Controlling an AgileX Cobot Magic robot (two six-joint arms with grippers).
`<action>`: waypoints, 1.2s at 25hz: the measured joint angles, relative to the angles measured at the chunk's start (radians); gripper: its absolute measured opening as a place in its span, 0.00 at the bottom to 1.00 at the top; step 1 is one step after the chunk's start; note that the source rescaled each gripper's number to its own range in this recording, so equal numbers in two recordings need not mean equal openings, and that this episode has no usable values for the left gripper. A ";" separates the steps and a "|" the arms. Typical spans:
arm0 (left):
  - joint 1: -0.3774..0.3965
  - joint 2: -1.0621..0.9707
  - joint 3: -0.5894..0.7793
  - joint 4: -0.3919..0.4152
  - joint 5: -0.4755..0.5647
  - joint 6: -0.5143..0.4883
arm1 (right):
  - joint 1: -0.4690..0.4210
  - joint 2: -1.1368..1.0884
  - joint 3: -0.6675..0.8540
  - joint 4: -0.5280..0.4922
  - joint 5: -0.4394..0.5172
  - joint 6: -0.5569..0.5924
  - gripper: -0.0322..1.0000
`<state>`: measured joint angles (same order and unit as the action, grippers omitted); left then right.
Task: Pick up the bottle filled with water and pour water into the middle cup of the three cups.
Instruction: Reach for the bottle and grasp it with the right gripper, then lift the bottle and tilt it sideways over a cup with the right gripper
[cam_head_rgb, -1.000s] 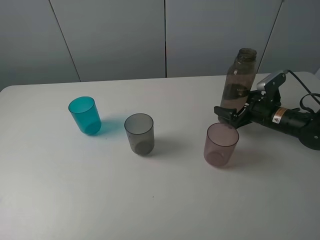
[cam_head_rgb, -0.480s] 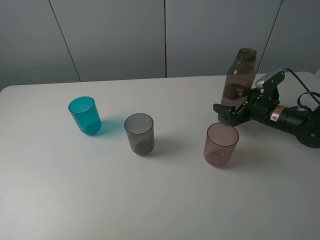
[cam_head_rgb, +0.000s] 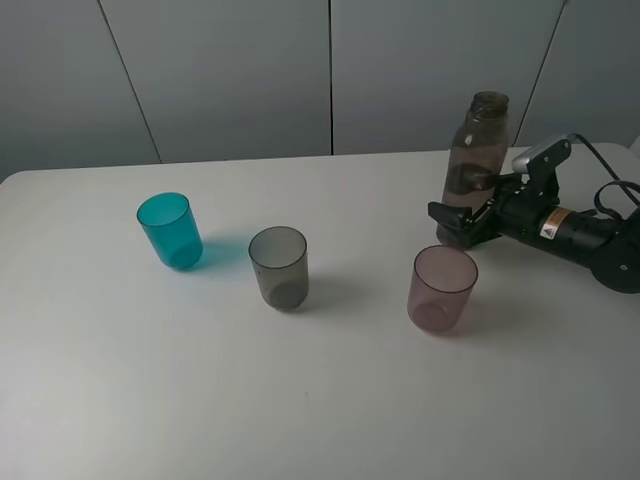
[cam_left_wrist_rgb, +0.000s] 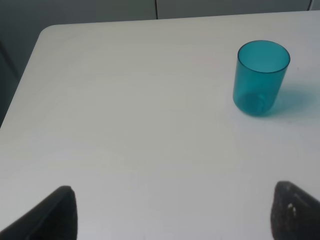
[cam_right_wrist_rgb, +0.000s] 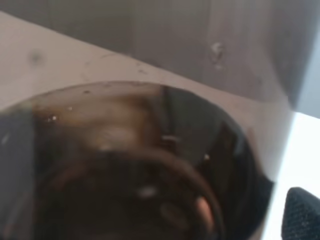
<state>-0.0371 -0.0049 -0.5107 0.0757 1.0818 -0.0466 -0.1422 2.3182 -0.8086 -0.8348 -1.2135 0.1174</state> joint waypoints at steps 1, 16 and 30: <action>0.000 0.000 0.000 0.000 0.000 0.000 | 0.000 0.002 0.000 0.000 0.000 0.002 0.75; 0.000 0.000 0.000 0.000 0.000 0.000 | 0.001 0.008 0.000 -0.015 0.000 -0.002 0.08; 0.000 0.000 0.000 0.000 0.000 0.000 | 0.001 0.004 0.000 -0.021 0.008 -0.005 0.08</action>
<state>-0.0371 -0.0049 -0.5107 0.0757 1.0818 -0.0466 -0.1414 2.3225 -0.8086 -0.8558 -1.2056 0.1129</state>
